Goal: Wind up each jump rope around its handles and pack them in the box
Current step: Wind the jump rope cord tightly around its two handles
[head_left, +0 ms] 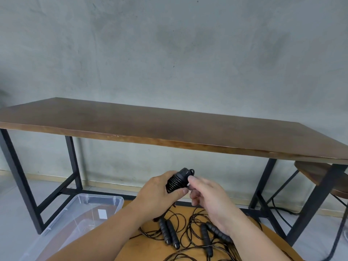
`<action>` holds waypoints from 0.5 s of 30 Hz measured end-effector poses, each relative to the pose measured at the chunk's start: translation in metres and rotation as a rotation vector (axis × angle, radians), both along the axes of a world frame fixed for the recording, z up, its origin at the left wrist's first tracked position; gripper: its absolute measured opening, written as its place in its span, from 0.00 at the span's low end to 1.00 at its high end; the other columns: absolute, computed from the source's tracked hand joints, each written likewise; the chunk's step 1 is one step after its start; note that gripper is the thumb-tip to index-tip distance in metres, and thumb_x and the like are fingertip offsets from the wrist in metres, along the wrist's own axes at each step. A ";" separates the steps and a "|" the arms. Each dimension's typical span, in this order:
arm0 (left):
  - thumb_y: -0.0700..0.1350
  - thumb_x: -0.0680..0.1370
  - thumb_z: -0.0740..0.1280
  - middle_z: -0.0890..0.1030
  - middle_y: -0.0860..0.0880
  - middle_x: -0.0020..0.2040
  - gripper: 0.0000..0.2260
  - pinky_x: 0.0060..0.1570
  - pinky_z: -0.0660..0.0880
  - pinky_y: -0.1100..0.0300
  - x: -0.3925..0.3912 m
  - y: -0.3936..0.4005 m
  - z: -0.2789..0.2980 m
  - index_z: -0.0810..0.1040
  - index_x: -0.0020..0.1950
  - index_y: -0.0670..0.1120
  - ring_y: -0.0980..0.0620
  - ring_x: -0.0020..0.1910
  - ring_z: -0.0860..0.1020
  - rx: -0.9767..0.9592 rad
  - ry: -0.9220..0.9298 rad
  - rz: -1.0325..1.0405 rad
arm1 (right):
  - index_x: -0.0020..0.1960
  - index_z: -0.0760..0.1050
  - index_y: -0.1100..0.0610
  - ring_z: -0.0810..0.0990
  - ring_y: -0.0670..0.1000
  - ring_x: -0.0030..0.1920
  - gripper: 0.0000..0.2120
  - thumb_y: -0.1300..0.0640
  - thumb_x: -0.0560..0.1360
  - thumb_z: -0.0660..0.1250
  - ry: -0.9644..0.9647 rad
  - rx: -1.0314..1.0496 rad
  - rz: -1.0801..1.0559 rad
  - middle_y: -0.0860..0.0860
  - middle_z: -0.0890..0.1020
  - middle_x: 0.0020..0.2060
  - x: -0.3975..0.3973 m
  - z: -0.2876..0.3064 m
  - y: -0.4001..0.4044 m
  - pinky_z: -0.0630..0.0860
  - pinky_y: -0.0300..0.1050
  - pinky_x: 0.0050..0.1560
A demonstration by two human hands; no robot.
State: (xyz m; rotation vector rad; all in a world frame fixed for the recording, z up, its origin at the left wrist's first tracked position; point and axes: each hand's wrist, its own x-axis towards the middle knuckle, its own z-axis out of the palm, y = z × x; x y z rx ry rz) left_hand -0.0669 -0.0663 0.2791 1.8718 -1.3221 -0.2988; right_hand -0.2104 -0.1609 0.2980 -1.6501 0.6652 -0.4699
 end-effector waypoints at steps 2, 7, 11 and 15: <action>0.59 0.77 0.68 0.81 0.56 0.44 0.17 0.40 0.77 0.65 0.000 0.000 0.000 0.72 0.64 0.60 0.59 0.42 0.79 -0.014 0.065 -0.007 | 0.52 0.78 0.45 0.77 0.42 0.37 0.14 0.44 0.82 0.55 0.076 -0.232 -0.039 0.46 0.79 0.38 -0.004 -0.001 0.001 0.77 0.38 0.47; 0.67 0.71 0.65 0.82 0.55 0.42 0.20 0.38 0.76 0.67 0.000 -0.001 0.004 0.76 0.59 0.59 0.59 0.40 0.80 -0.019 0.123 0.003 | 0.62 0.72 0.43 0.73 0.37 0.47 0.16 0.44 0.84 0.47 0.200 -0.651 0.006 0.37 0.74 0.45 -0.007 -0.002 0.005 0.68 0.29 0.45; 0.66 0.72 0.64 0.82 0.53 0.40 0.13 0.37 0.77 0.67 0.000 0.000 0.008 0.76 0.50 0.61 0.57 0.38 0.81 -0.042 0.179 0.005 | 0.72 0.64 0.41 0.70 0.37 0.56 0.19 0.42 0.84 0.46 0.226 -0.789 0.082 0.40 0.73 0.57 -0.010 -0.001 0.004 0.66 0.26 0.50; 0.60 0.77 0.66 0.83 0.52 0.39 0.08 0.36 0.77 0.66 0.000 0.000 0.009 0.78 0.49 0.58 0.57 0.37 0.81 -0.045 0.225 -0.002 | 0.74 0.64 0.44 0.73 0.37 0.56 0.21 0.41 0.82 0.53 0.243 -0.926 0.042 0.38 0.74 0.56 -0.012 -0.005 0.002 0.70 0.29 0.53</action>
